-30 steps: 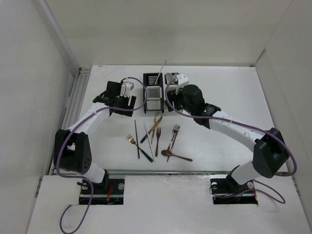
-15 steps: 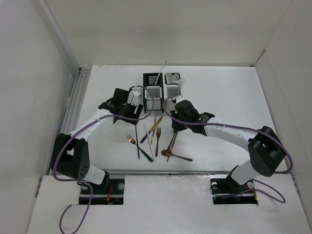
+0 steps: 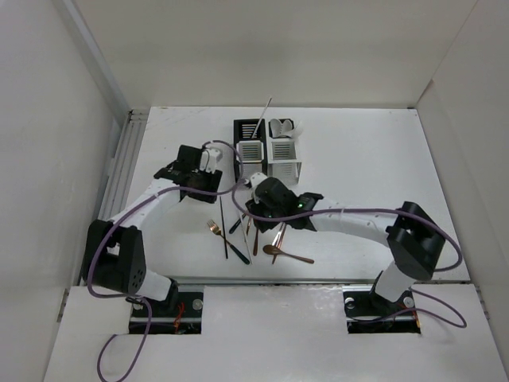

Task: Sort the eating utensils into containers

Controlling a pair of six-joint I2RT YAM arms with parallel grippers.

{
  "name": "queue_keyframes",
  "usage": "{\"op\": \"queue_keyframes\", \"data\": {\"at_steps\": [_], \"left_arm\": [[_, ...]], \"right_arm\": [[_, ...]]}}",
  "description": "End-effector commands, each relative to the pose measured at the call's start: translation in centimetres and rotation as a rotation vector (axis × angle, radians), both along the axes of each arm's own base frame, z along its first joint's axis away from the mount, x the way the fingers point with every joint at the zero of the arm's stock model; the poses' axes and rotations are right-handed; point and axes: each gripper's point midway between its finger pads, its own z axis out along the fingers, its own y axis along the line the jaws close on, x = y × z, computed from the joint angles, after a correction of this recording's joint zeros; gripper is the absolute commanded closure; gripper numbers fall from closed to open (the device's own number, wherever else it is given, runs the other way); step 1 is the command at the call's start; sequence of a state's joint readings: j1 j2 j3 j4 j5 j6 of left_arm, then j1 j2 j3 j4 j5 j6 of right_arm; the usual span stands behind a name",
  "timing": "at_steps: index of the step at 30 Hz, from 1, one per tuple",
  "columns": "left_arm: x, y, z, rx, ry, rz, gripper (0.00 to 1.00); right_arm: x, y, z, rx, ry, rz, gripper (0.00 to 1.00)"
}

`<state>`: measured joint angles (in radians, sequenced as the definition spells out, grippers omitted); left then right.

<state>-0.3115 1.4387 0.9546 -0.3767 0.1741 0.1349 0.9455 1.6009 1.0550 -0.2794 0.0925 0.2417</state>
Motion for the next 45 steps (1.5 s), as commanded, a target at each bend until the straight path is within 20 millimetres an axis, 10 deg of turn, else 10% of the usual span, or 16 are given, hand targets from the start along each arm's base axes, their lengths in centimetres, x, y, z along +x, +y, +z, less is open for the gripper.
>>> {"op": "queue_keyframes", "data": {"at_steps": [1,13,39,45], "left_arm": [[3.6,2.1,5.6,-0.046,-0.191,0.153,0.53],[4.7,11.7,9.1,0.032,-0.359,0.535,0.50],[4.5,11.4,9.2,0.012,-0.352,0.512,0.49],[4.5,11.3,8.9,0.009,-0.342,0.505,0.49]], "right_arm": [[0.3,4.6,1.5,0.019,-0.069,0.120,0.53],[-0.3,8.9,-2.1,-0.031,0.002,0.204,0.59],[0.7,6.0,-4.7,-0.179,0.019,0.059,0.58],[0.7,7.5,-5.0,-0.143,0.019,0.115,0.74]]}}
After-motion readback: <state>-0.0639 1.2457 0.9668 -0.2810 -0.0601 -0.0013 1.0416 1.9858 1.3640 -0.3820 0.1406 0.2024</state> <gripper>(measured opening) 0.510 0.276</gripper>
